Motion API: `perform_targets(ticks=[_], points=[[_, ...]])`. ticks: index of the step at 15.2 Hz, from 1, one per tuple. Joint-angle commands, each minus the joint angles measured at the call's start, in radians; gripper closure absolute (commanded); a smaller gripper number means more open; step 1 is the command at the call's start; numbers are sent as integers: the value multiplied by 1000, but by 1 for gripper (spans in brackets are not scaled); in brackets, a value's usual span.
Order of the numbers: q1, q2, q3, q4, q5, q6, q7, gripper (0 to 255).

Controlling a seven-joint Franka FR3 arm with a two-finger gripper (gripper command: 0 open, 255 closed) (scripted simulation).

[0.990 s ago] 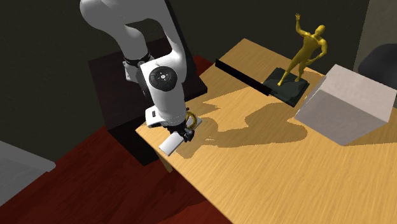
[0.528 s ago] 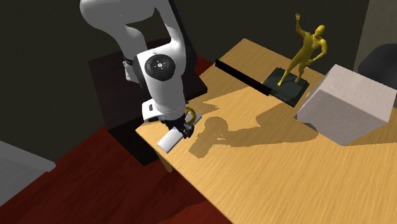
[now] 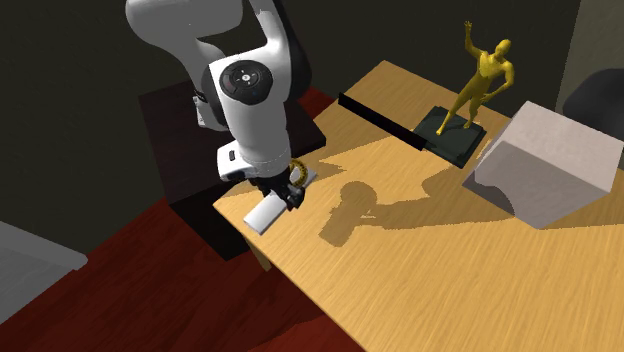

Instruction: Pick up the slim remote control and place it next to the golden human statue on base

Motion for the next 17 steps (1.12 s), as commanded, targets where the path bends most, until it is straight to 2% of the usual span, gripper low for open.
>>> perform_targets(ticks=[1,17], points=[[0,-33,0,2,7,-34,-6,255],[5,-232,-8,61,29,-292,-20,255]])
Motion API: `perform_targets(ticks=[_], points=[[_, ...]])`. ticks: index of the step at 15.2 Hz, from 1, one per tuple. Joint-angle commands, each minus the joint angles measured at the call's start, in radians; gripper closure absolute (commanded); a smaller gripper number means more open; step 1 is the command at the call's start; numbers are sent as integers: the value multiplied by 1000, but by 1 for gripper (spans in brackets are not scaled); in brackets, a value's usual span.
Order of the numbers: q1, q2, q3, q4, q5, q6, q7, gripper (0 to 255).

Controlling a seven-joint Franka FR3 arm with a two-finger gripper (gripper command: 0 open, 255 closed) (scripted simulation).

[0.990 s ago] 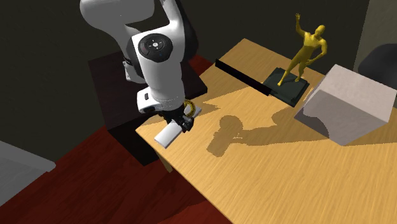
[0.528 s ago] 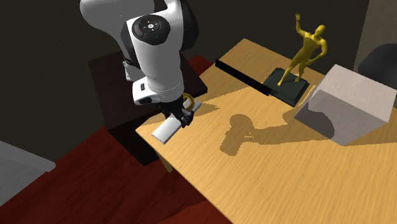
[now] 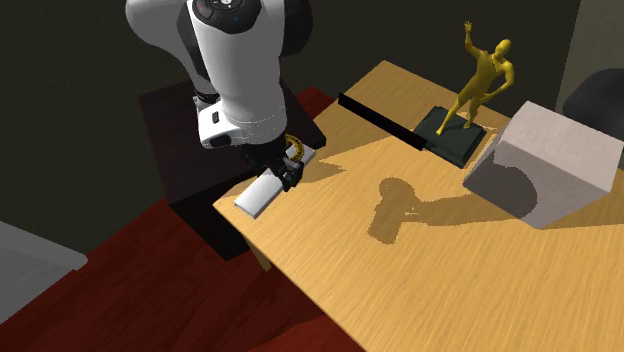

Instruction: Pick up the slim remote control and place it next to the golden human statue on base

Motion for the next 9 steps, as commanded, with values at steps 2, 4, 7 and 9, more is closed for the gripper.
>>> perform_targets(ticks=[2,4,7,9], points=[[0,-29,-2,19,1,-48,-1,255],[1,-48,-3,31,2,-79,-1,255],[1,-73,-6,52,2,-125,-2,255],[1,-89,-7,67,3,-156,-2,255]])
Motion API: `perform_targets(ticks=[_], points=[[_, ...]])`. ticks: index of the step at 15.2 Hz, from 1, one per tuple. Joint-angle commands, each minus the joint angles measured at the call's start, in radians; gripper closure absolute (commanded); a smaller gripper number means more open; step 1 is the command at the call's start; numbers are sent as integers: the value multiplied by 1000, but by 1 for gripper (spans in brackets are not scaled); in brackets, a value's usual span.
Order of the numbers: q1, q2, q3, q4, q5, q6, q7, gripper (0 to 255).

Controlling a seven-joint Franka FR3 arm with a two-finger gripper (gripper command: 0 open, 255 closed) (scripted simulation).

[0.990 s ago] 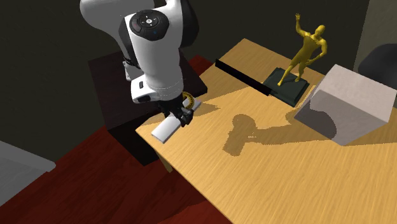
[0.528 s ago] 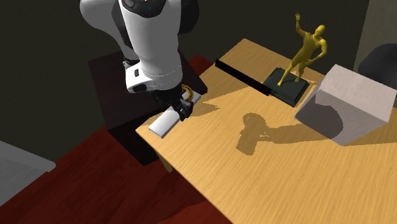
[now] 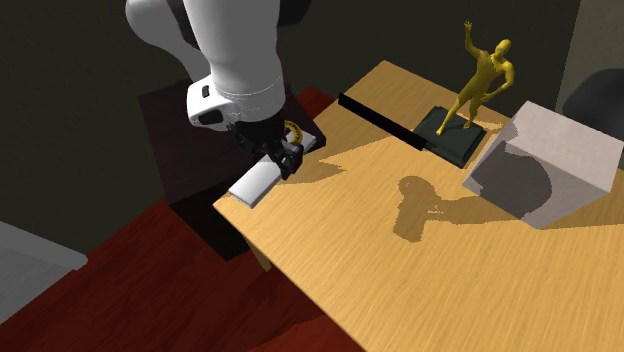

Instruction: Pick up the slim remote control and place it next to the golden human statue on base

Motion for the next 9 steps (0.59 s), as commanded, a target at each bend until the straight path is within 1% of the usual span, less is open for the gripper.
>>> perform_targets(ticks=[1,9], points=[[-1,-18,-3,16,0,-34,-2,255],[-1,-67,-9,85,-1,-153,-2,255]])
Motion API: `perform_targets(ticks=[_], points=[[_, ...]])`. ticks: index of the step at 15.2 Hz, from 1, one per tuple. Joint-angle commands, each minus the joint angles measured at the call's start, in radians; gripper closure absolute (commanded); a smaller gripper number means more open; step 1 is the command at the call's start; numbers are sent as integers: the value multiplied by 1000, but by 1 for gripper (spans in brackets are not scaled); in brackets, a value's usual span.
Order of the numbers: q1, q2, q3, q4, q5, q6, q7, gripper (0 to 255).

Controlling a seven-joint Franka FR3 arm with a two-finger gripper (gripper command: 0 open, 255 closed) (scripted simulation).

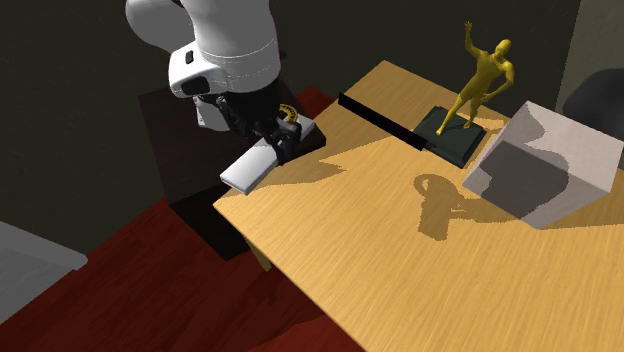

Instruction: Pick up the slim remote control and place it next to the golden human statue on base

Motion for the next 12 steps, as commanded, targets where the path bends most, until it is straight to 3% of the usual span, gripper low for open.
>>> perform_targets(ticks=[1,12], points=[[0,-10,-1,19,0,-29,1,255],[-1,-47,-7,138,-3,-185,3,255]])
